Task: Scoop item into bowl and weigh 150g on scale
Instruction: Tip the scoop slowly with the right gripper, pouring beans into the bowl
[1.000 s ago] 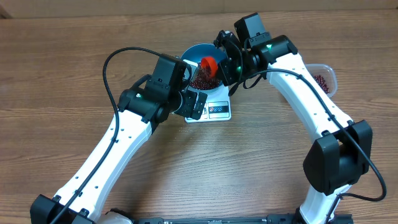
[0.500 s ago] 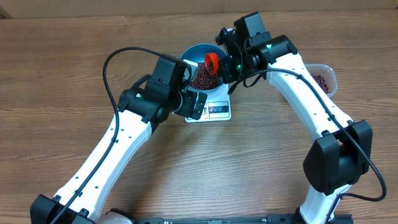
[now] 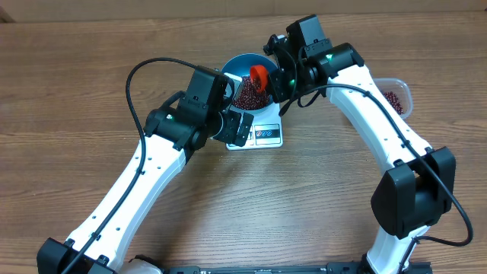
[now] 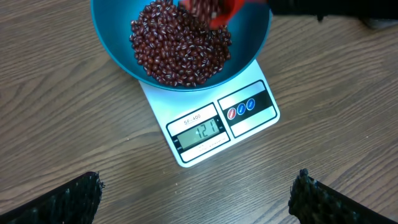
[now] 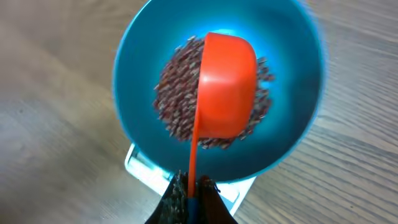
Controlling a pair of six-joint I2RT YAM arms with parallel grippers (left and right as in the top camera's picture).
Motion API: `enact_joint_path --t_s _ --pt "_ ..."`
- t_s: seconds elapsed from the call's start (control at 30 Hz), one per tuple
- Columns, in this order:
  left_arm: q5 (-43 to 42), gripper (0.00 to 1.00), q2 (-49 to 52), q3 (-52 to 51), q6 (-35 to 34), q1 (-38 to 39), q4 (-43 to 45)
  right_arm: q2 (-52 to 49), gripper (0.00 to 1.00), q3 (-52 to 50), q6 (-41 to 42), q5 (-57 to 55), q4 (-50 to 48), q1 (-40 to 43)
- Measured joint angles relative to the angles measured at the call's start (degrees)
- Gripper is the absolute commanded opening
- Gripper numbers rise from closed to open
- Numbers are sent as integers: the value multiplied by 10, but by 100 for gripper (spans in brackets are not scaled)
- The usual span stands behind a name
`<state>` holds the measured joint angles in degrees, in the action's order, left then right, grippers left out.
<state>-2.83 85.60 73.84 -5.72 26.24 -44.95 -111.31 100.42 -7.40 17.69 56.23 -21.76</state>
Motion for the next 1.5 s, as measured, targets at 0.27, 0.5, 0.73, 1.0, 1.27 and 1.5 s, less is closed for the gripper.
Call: enact_joint_path --t_s 0.27,0.5,0.73,1.0,1.27,1.5 --pt "0 100 0 0 0 0 0 0 4 0 -33 -8 -4 -1" --pt "0 99 0 0 0 0 0 0 3 0 -29 -22 -11 -1" --pt "0 100 0 0 0 0 0 0 4 0 -23 -23 -11 -1" --pt "0 100 0 0 0 0 0 0 4 0 -16 -23 -13 -1" --pt "0 100 0 0 0 0 0 0 4 0 -52 3 9 -1" --pt "0 100 0 0 0 0 0 0 4 0 -44 -11 -10 -2"
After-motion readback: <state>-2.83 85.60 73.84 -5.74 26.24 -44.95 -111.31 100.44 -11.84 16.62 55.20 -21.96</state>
